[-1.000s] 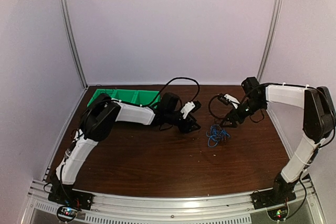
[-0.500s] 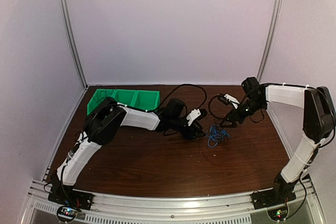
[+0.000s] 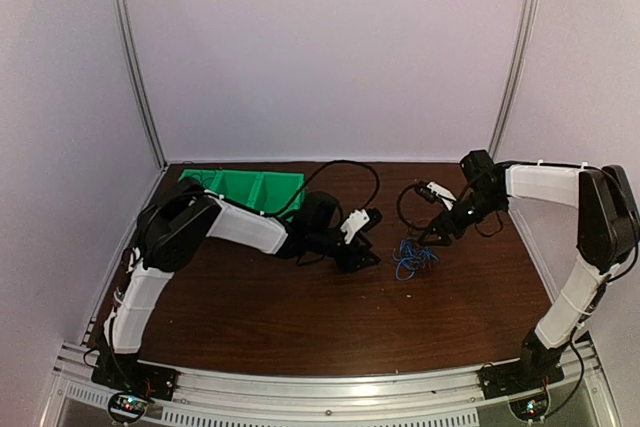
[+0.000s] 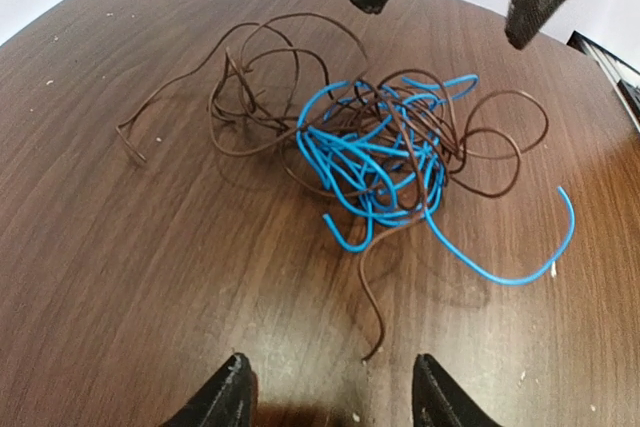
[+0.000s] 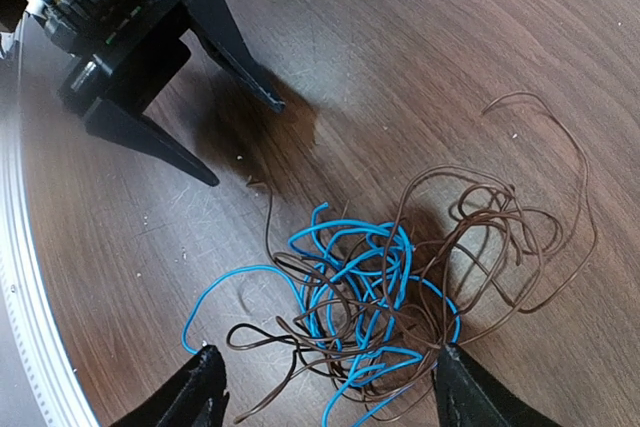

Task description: Untangle the cables

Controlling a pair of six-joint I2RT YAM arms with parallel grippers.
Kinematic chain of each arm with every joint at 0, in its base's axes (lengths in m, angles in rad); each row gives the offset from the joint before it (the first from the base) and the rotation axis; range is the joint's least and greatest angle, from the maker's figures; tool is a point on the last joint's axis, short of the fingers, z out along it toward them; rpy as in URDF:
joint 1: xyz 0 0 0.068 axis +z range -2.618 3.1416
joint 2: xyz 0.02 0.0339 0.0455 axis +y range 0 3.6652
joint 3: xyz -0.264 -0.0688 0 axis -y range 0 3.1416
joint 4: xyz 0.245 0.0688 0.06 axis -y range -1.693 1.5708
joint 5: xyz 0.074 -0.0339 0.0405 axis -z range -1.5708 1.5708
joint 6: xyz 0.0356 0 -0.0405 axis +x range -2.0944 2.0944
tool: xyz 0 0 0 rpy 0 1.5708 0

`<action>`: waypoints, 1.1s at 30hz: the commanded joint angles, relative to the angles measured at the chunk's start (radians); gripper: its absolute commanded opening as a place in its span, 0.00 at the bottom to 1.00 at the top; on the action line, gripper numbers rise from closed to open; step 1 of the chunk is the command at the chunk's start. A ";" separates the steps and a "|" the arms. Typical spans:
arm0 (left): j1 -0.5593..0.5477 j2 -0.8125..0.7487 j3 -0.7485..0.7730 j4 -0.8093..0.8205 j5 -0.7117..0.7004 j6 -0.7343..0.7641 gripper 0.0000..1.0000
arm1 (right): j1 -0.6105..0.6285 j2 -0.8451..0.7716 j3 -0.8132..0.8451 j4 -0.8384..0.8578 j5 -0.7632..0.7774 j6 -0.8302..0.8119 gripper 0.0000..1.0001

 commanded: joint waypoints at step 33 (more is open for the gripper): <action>-0.006 -0.493 0.076 -0.082 -0.016 -0.173 0.00 | 0.150 -0.023 0.061 0.304 -0.184 -0.126 0.65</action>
